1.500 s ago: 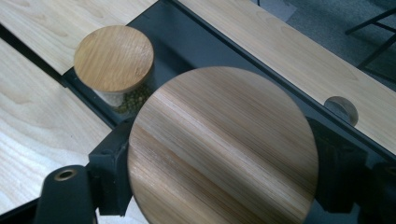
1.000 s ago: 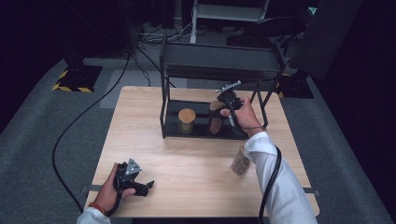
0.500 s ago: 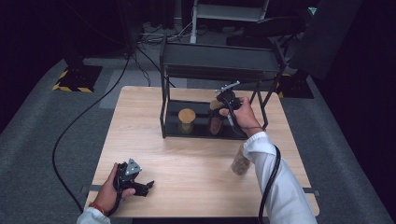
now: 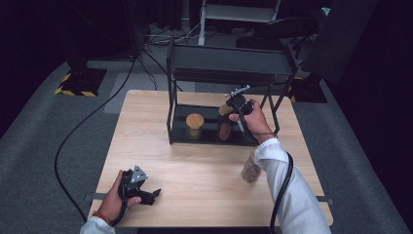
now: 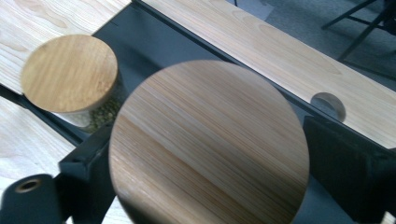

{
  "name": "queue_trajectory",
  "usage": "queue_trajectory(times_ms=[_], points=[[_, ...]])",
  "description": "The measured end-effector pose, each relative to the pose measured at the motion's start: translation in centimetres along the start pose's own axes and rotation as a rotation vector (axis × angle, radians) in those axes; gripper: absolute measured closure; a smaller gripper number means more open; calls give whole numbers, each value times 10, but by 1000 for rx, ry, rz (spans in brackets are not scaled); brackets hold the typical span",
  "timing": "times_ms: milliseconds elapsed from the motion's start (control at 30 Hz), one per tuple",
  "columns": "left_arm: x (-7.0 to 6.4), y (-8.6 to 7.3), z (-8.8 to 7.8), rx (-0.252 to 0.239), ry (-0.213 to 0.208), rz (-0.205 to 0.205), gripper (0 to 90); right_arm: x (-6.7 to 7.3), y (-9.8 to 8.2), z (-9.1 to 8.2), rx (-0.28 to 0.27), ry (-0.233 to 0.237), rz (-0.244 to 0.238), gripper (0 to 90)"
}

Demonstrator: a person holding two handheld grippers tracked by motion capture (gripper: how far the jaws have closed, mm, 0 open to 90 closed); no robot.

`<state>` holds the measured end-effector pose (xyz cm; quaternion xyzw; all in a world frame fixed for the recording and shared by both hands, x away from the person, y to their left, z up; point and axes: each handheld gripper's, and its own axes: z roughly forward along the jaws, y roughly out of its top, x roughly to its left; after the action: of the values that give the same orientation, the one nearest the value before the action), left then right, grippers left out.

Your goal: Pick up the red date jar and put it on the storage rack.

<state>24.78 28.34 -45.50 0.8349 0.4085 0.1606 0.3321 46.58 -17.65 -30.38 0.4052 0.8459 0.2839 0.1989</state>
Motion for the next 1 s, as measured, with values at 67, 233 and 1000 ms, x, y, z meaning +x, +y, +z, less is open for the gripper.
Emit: queue_trajectory(times_ms=[67,233,1000], points=[[0,0,0,0,0,0,1,1,0,1,6,0,-5,66],[0,0,0,0,0,0,0,3,-1,1,9,-2,-12,44],[0,0,0,0,1,0,1,3,-21,-23,-29,-14,-102,37]])
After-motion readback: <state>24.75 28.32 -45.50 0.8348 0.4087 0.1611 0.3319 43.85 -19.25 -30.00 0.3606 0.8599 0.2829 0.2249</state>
